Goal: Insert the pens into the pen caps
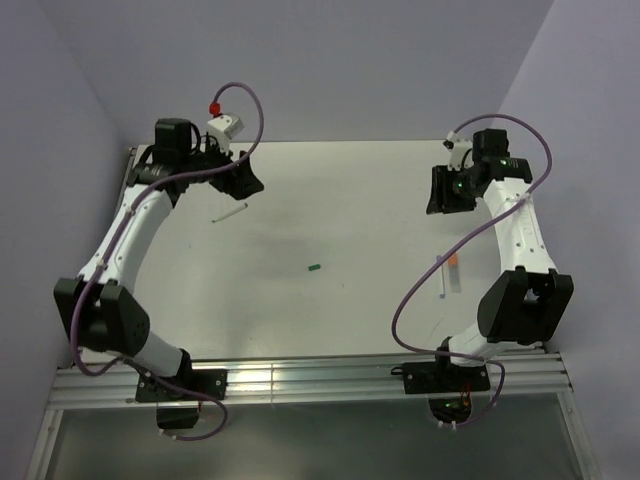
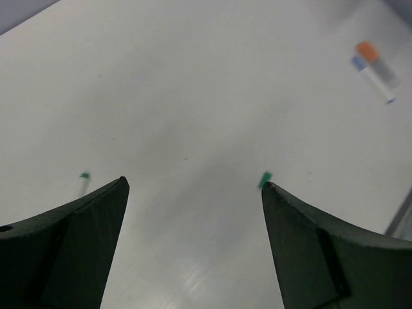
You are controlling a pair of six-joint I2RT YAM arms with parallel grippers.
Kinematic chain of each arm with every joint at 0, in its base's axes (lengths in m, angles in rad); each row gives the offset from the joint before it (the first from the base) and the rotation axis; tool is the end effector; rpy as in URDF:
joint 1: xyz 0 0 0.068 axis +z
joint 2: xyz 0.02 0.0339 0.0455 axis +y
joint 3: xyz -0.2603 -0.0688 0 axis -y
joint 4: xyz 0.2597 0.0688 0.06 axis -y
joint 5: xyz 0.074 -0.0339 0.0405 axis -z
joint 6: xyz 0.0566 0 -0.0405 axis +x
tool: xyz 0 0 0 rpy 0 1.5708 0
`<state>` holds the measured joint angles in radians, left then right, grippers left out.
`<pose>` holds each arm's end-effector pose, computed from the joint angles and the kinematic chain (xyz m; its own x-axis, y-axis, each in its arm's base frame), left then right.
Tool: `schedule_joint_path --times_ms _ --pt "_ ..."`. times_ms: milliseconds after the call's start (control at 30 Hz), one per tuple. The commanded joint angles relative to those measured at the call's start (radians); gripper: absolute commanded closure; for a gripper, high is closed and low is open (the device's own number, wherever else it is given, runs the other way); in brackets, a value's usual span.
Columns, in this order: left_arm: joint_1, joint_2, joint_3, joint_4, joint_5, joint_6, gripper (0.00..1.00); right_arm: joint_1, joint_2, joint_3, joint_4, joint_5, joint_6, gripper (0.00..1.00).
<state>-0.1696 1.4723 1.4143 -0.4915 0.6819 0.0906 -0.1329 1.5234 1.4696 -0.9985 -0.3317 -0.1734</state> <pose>0.3466 -0.0955 0.3558 -0.4529 0.1488 -0.8791 0.7047 0.6638 -0.2507 0.3329 -0.0259 0.3087 -0.8420 -0.0520 -0.5369 -0.1827 0.9640 0.1931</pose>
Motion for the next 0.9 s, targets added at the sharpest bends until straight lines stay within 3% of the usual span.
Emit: schedule_joint_path --times_ms 0,233,467,667,867 --pt "0.015 0.170 0.176 -0.272 -0.129 0.267 0.12 0.056 -0.014 0.054 -0.034 -0.058 -0.020 0.45" --pt "0.068 0.507 0.469 -0.488 -0.312 0.555 0.18 0.119 0.003 0.032 0.011 -0.139 -0.012 0.34" --pt "0.097 0.723 0.632 -0.541 -0.360 0.638 0.22 0.119 -0.003 -0.034 0.037 -0.147 -0.026 0.30" --pt "0.104 0.787 0.569 -0.521 -0.349 0.666 0.25 0.119 0.007 -0.045 0.035 -0.133 -0.035 0.31" --pt "0.104 0.818 0.505 -0.469 -0.369 0.670 0.37 0.118 0.032 -0.019 0.035 -0.147 -0.026 0.31"
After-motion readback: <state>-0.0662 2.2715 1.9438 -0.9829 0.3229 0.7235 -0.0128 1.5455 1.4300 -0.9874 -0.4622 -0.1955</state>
